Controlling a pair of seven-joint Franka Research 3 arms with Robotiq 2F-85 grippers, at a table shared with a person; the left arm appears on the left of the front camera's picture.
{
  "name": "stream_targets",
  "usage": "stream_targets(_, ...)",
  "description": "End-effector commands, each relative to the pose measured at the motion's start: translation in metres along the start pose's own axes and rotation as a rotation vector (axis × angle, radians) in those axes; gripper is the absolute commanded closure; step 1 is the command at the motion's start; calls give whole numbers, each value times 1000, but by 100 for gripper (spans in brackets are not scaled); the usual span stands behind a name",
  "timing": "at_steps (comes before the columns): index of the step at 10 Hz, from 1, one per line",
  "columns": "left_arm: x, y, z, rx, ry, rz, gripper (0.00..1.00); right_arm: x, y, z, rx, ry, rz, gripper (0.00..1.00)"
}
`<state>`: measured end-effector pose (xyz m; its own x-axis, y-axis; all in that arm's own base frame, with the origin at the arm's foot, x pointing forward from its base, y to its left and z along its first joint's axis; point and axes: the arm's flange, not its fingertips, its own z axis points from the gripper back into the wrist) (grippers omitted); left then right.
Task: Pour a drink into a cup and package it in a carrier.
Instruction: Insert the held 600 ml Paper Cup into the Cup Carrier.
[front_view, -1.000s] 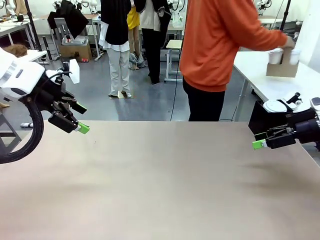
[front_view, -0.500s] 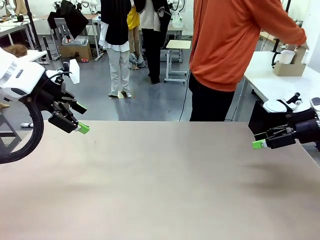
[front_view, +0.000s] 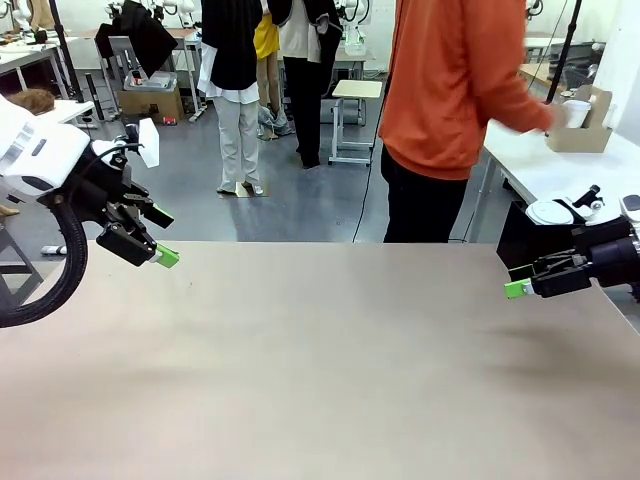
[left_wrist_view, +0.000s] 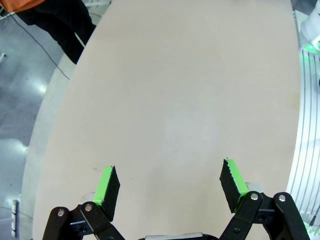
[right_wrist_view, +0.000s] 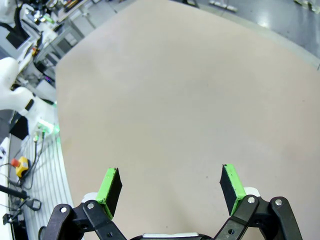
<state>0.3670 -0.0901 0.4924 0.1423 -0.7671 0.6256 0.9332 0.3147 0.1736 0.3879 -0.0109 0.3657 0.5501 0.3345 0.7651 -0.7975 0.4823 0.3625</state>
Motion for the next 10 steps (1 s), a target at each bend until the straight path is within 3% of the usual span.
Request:
stream_targets(1,-2,2,0,-13,-25,-17,0,-1,-1,-1,11,-19,16,0)
stream_targets(10,-2,2,0,-13,-25,-17,0,-1,-1,-1,11,-19,16,0)
